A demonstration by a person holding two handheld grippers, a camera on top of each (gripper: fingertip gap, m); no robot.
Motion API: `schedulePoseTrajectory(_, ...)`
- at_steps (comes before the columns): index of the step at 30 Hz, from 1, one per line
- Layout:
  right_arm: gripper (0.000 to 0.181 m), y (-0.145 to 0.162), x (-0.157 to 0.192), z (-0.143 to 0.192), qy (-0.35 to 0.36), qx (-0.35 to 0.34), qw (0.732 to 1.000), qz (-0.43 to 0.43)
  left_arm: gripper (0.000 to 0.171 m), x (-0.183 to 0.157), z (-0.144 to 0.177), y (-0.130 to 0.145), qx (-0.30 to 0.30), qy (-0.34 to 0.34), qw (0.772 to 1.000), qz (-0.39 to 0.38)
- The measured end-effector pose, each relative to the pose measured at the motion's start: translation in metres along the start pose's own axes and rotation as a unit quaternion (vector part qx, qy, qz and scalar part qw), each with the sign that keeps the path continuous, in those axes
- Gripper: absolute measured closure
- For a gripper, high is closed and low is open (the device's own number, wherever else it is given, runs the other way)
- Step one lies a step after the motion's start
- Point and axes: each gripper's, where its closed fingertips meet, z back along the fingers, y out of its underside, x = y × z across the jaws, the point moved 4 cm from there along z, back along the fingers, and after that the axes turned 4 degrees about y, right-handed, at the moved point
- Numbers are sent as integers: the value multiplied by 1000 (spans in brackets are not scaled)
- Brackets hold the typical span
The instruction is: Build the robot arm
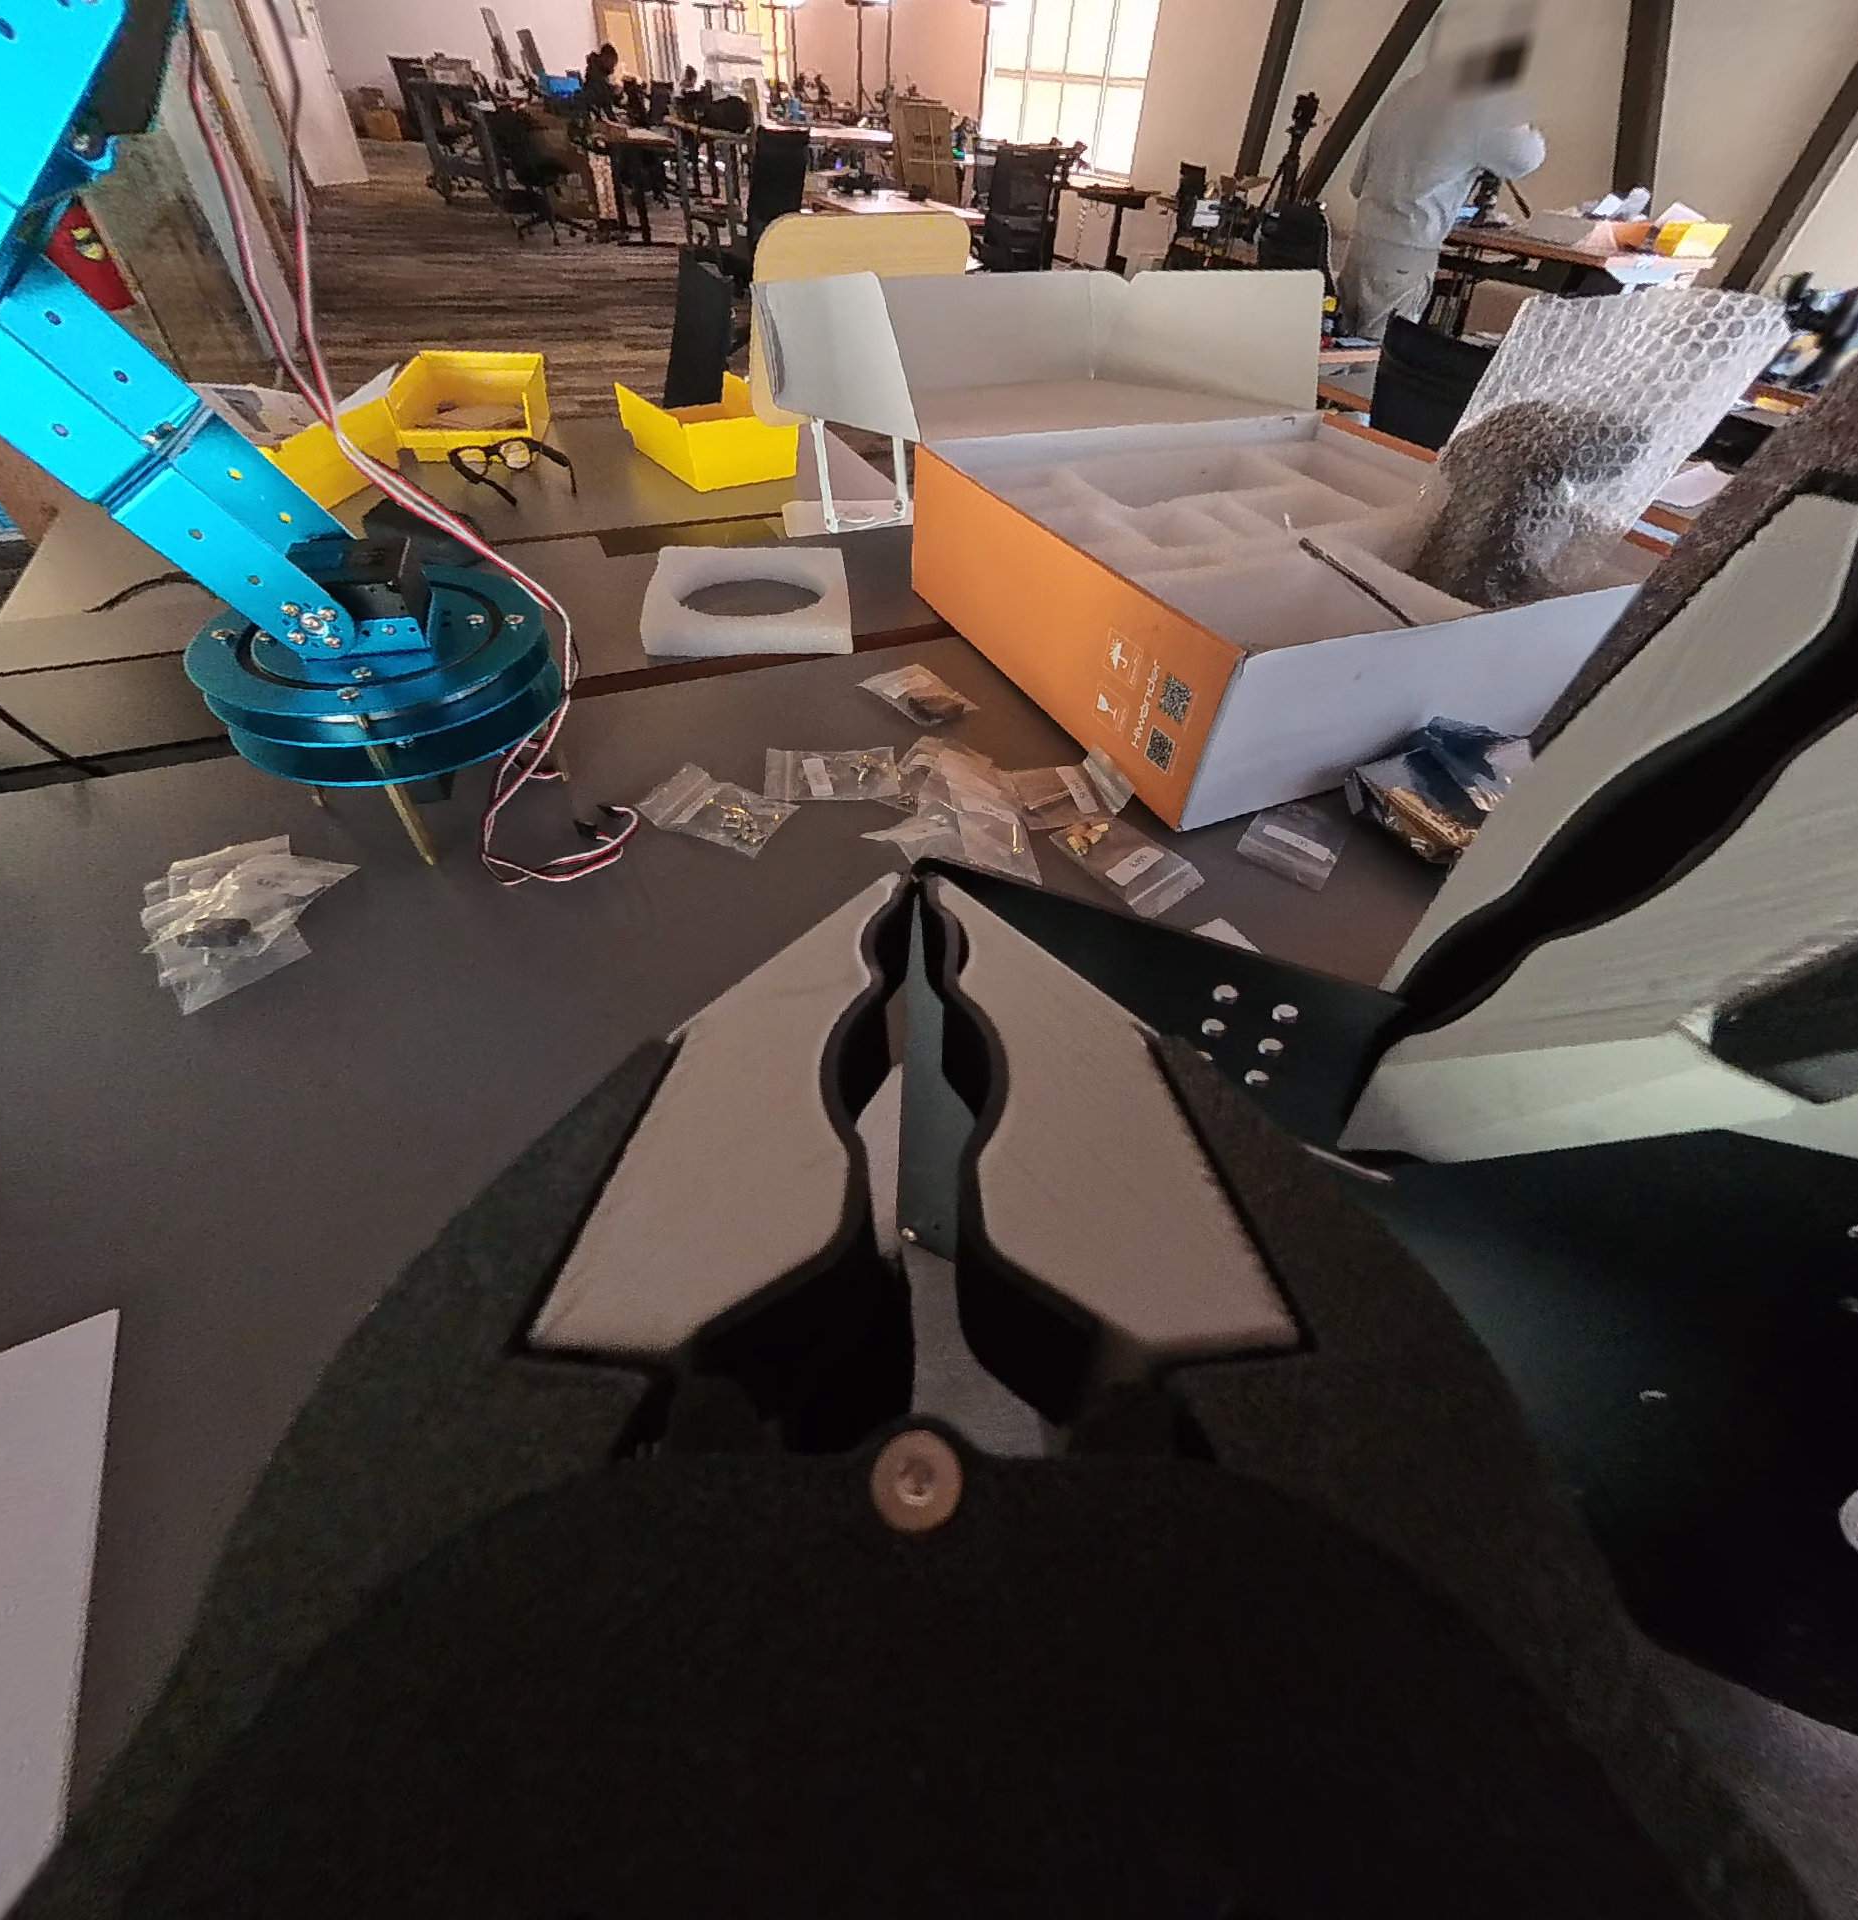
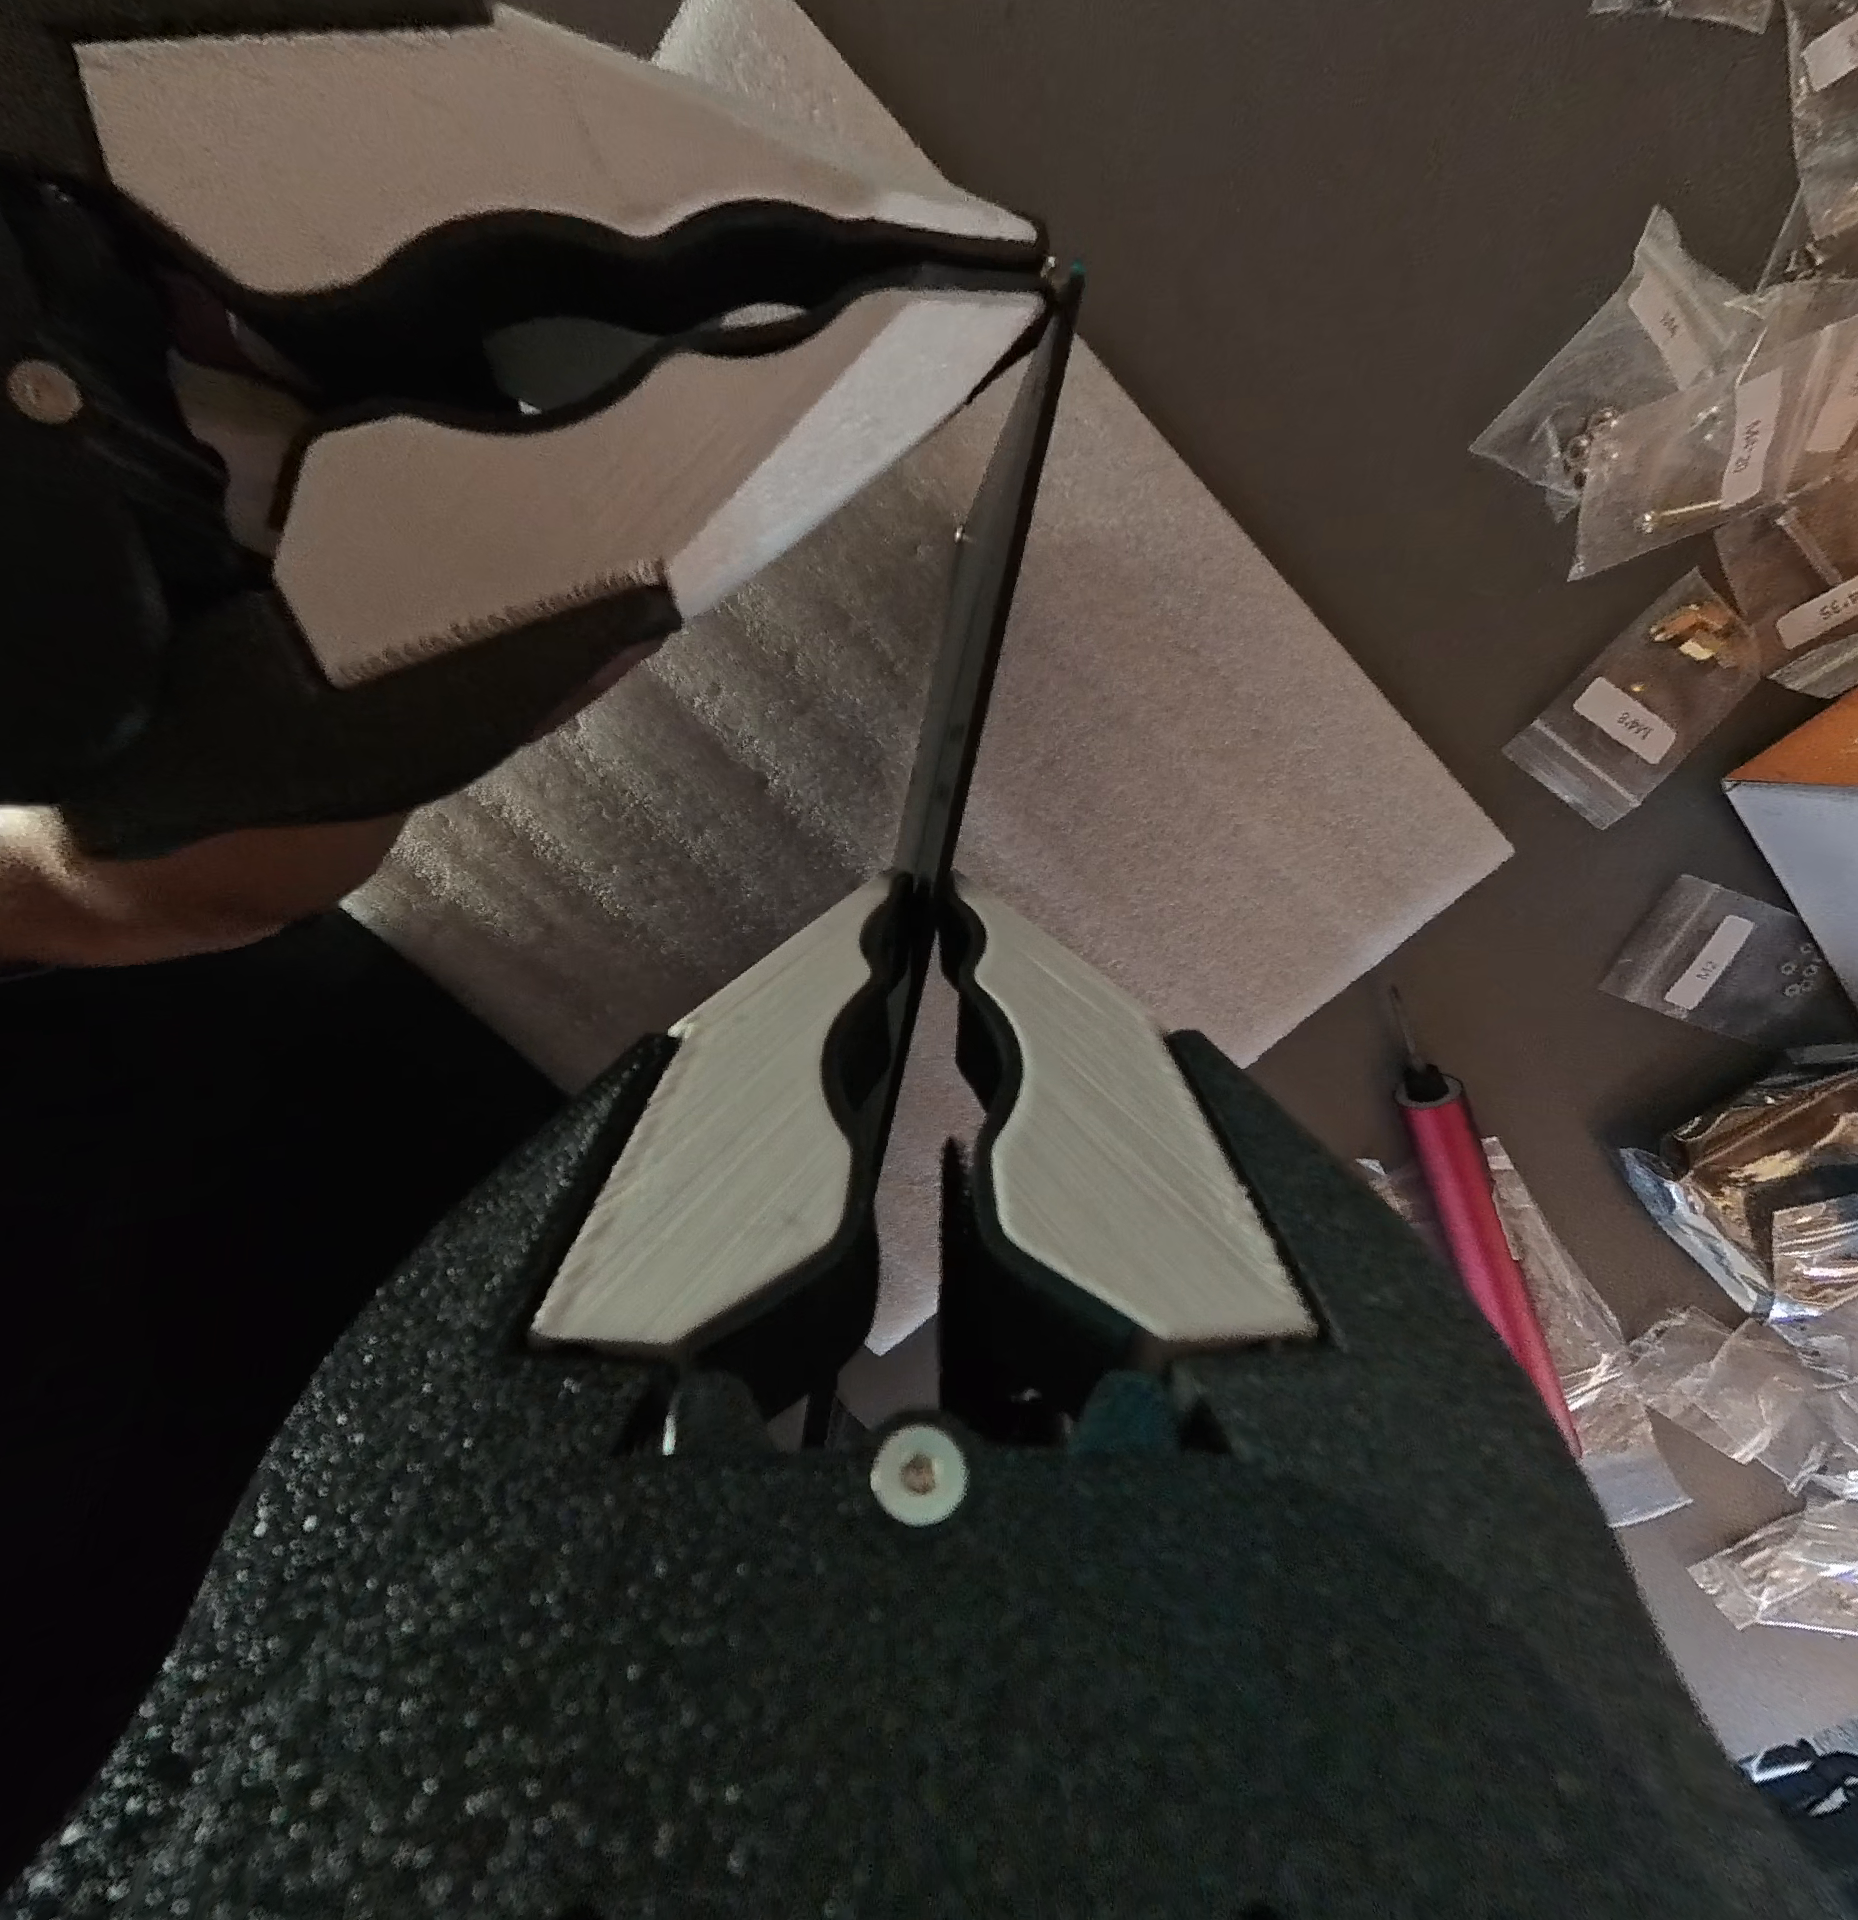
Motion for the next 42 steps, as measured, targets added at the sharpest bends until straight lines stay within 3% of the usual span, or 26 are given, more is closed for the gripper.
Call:
schedulePoseTrajectory(3, 179, 0, -1, 0, 0, 1, 1000, -1, 171, -2, 0, 0, -3, -6, 1000, 7)
schedulePoseTrajectory(13, 177, 1, -5, 0, 5, 4, 1000, -5, 164, -4, -2, 4, -19, 102, 992, 74)
schedulePoseTrajectory(27, 177, 1, -4, 0, 5, 5, 1000, -6, 156, -2, -1, 5, -26, 174, 981, 85)
schedulePoseTrajectory(36, 179, 4, -14, -2, -37, -3, 999, -32, 139, 0, -7, 3, -4, 305, 941, 146)
schedulePoseTrajectory(42, 179, 3, -11, -2, -39, -6, 998, -41, 128, 14, -2, 4, -3, 273, 934, 230)
